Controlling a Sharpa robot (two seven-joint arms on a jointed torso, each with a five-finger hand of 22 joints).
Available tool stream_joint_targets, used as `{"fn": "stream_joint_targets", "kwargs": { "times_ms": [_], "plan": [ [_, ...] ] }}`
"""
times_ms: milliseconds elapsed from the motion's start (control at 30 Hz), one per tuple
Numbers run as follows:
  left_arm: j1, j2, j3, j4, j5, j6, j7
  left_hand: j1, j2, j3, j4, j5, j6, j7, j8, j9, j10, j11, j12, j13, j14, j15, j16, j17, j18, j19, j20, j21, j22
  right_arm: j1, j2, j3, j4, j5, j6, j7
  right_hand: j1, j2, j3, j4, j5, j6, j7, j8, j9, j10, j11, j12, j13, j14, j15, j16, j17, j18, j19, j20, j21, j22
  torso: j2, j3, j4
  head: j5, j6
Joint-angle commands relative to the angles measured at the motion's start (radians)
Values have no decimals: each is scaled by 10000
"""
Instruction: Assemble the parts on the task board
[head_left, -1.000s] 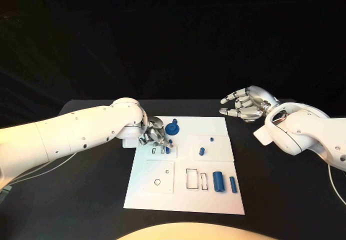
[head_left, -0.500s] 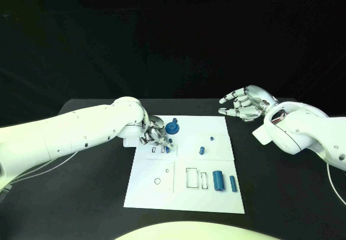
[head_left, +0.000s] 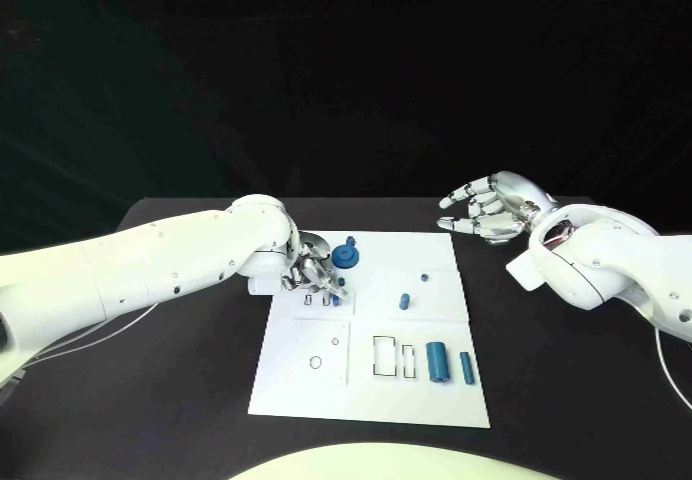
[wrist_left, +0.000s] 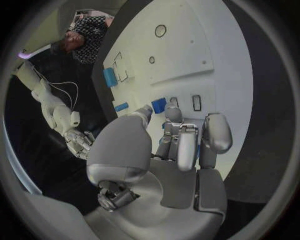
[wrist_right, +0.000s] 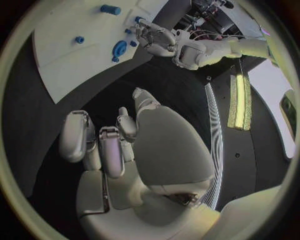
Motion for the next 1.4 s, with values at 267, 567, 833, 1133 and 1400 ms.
{"fn": "stream_joint_targets", "kwargs": {
  "times_ms": [267,567,833,1133,1400],
  "plan": [
    [8,29,-32,-56,189,209,-14,780,224,641,-12,20,21,-101,-109,138,28,-62,22,29,276,-105,11,925,-103,26,-1,45,44,-6,3,-2,6,-115,177,25,74,-28,124,29,-13,-34,-11,101,-12,19,-8,9,55,657,-56,-55,1085,109,27,-36,-16,548,-2,1,9,-29,-52],
    [8,35,-41,-58,260,345,-5,1266,117,1253,-39,16,36,-122,-165,265,30,-81,1,48,289,-122,17,968,-110,33,-9,54,82,-12,9,-5,-1,-116,194,23,45,-28,153,36,-85,-36,-13,121,-14,49,-9,33,77,657,-56,-58,1081,109,30,-37,-21,550,0,2,9,-15,-80],
    [8,-48,-38,-28,614,71,28,1955,-351,3476,-277,-7,68,-208,-13,752,341,-181,-5,185,382,-208,66,1161,-128,100,-75,101,205,-15,11,-8,-10,-116,226,9,46,-22,165,34,-83,-35,-14,126,-15,52,-10,35,78,654,-57,-62,1072,109,31,-37,-21,551,-3,3,8,0,-80],
    [11,-408,18,195,1519,-637,59,1618,-836,4820,-679,-18,131,-276,223,1156,701,-244,111,419,503,-276,136,1384,-192,346,-136,236,543,-19,1,-14,-31,-116,248,0,48,-21,178,32,-75,-38,-14,129,-16,42,-11,25,64,653,-57,-64,1068,111,26,-37,-34,545,-9,12,22,11,-57],
    [13,-780,34,578,1666,-1444,87,914,-1292,5981,-1311,25,556,-472,361,1415,1493,-448,391,884,790,-470,327,1951,-346,924,-309,529,1323,-25,-5,-21,-52,-116,267,-1,41,-26,189,33,-71,-44,-14,133,-18,15,-11,1,30,648,-58,-74,1047,114,20,-38,-48,538,-6,11,21,51,-62]
  ]
}}
